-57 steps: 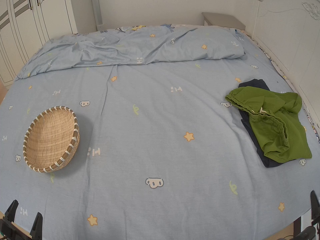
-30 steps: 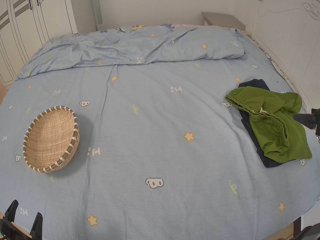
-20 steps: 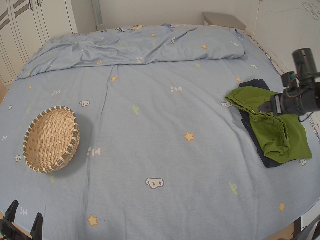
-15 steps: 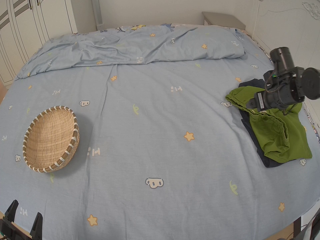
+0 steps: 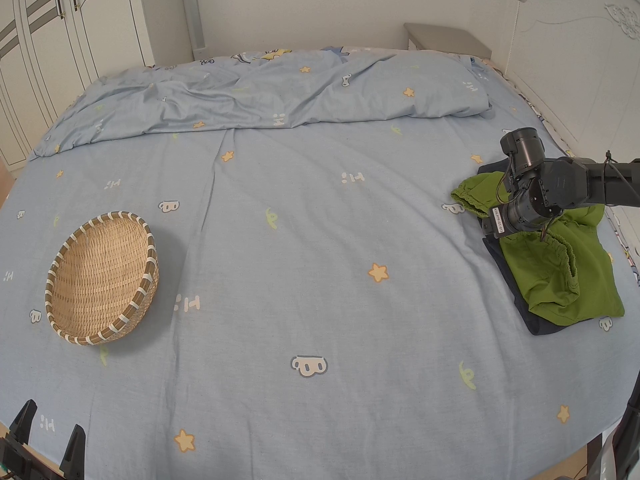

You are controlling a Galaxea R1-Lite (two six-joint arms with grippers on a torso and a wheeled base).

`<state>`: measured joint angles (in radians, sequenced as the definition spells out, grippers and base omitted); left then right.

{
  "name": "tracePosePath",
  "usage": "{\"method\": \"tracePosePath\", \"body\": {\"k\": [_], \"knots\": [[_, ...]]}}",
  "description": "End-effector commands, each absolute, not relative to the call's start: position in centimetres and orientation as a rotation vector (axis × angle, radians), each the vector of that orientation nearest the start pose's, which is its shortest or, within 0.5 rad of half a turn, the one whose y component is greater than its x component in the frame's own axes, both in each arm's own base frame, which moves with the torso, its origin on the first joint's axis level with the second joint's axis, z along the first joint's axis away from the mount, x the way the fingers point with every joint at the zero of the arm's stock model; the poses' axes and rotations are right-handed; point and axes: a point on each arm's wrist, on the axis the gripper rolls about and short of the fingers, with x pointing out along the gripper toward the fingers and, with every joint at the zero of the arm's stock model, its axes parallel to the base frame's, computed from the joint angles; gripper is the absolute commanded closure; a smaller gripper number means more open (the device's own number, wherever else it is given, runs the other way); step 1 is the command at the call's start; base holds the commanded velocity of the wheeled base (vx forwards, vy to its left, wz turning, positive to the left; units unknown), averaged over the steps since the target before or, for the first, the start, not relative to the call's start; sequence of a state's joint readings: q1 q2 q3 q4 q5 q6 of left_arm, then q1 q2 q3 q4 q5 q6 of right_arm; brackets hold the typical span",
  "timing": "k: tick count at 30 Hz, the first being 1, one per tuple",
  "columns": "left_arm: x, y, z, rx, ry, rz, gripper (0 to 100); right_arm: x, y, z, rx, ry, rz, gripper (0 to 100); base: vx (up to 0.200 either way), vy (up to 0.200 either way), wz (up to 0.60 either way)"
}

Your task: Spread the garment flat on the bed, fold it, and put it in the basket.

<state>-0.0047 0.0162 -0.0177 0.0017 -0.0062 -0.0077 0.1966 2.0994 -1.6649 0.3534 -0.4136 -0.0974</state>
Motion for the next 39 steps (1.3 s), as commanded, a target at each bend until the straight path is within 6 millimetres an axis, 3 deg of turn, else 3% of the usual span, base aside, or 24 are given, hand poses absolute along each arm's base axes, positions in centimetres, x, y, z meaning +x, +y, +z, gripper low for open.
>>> {"method": "tracePosePath", "body": {"k": [1,13,14,27,29,32,33,34,39], "knots": [[-2.2,0.0,7.6,-0.008,0.011,-0.012,0,41.1,7.2,18.2,-0.328,0.756,-0.170,0,0.000,0.000,0.00],[-2.2,0.0,7.6,-0.009,0.011,-0.011,0,42.1,7.2,16.9,-0.336,0.781,-0.171,0,0.000,0.000,0.00],[-2.2,0.0,7.6,-0.009,0.011,-0.011,0,42.2,7.1,16.7,-0.335,0.784,-0.176,100,0.000,0.000,0.00],[-2.2,0.0,7.6,-0.008,0.011,-0.011,0,42.6,6.9,17.3,-0.319,0.771,-0.180,100,0.000,0.000,0.00],[-2.2,0.0,7.6,-0.009,0.011,-0.011,0,42.2,7.1,18.2,-0.316,0.769,-0.173,100,0.000,0.000,0.00],[-2.2,0.0,7.6,-0.008,0.011,-0.014,0,40.4,7.6,21.3,-0.295,0.758,-0.151,100,0.000,0.000,0.00],[-2.2,0.0,7.6,-0.008,0.011,-0.014,0,40.4,7.6,21.3,-0.295,0.758,-0.151,100,0.000,0.000,0.00],[-2.2,0.0,7.6,-0.009,0.011,-0.012,0,39.0,8.8,22.6,-0.280,0.772,-0.122,100,0.000,0.000,0.00],[-2.2,0.0,7.6,-0.009,0.011,-0.011,0,36.4,11.3,25.4,-0.130,0.831,-0.013,100,0.000,0.000,0.00]]}}
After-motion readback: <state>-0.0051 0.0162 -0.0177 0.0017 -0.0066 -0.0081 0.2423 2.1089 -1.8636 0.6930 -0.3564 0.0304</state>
